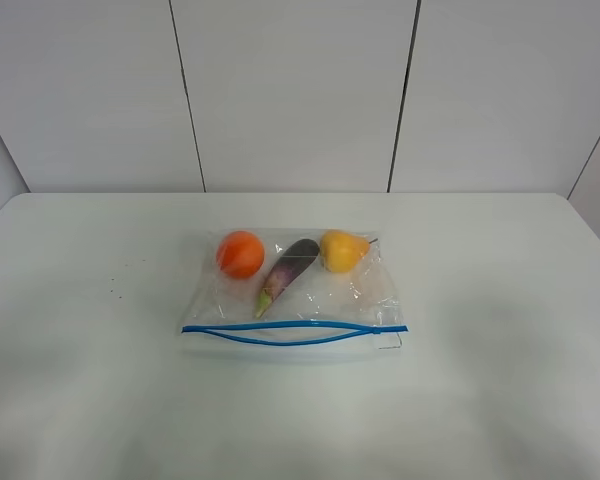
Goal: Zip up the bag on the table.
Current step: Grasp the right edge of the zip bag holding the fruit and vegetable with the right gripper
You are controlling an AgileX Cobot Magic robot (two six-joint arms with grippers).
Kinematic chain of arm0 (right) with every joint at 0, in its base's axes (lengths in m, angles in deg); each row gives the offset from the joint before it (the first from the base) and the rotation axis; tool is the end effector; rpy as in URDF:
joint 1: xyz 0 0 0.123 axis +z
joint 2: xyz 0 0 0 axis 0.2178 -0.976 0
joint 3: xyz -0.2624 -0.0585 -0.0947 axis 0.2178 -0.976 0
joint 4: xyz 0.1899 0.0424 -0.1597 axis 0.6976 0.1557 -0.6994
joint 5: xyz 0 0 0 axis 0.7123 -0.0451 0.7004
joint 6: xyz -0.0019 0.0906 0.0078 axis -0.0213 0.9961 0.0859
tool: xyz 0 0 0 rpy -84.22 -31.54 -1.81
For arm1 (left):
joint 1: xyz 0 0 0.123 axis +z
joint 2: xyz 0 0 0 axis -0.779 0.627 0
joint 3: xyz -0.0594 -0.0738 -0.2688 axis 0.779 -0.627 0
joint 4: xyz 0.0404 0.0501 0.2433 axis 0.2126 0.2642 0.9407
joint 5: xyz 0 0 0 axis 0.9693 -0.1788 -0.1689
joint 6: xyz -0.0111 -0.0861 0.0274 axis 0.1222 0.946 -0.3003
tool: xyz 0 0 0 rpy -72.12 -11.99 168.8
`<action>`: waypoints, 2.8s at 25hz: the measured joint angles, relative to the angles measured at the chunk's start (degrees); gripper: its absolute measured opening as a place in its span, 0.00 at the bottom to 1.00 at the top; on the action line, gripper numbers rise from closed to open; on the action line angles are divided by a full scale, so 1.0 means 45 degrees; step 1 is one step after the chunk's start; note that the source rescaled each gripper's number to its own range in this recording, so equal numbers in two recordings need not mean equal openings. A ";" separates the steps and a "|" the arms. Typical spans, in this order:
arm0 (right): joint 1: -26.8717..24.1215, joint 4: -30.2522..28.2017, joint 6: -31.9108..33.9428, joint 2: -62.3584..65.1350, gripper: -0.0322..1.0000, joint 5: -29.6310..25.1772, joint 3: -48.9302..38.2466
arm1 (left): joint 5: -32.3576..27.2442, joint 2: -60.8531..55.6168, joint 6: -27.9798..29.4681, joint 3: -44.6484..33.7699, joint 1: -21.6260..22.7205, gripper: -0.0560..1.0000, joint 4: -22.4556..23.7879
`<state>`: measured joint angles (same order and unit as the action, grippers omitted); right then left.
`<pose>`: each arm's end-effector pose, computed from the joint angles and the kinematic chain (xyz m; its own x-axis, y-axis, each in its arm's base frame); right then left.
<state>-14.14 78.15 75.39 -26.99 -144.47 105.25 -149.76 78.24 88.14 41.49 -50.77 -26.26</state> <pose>-0.0043 -0.0003 0.2799 -0.4262 -0.0198 -0.9044 0.0187 0.9994 -0.0307 -0.0042 0.0049 0.2765 -0.4499 0.0191 -0.8929 -0.0457 0.9980 0.0444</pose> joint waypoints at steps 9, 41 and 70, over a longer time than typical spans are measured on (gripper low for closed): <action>0.0000 0.0000 0.0000 0.0000 1.00 0.0000 0.0000 | 0.0000 0.0000 0.0000 0.0000 0.0000 1.00 0.0000; 0.0000 0.1268 0.0265 -0.2155 1.00 0.0393 0.0756 | 0.0000 0.0000 0.0000 0.0000 0.0000 1.00 0.0000; -0.2240 1.4040 -1.2846 -2.3706 1.00 -0.1404 0.5916 | 0.0000 0.0000 0.0000 0.0000 0.0000 1.00 0.0000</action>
<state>-24.22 141.33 17.58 -133.67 -150.79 131.87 -149.76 78.24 88.14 41.49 -50.77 -26.26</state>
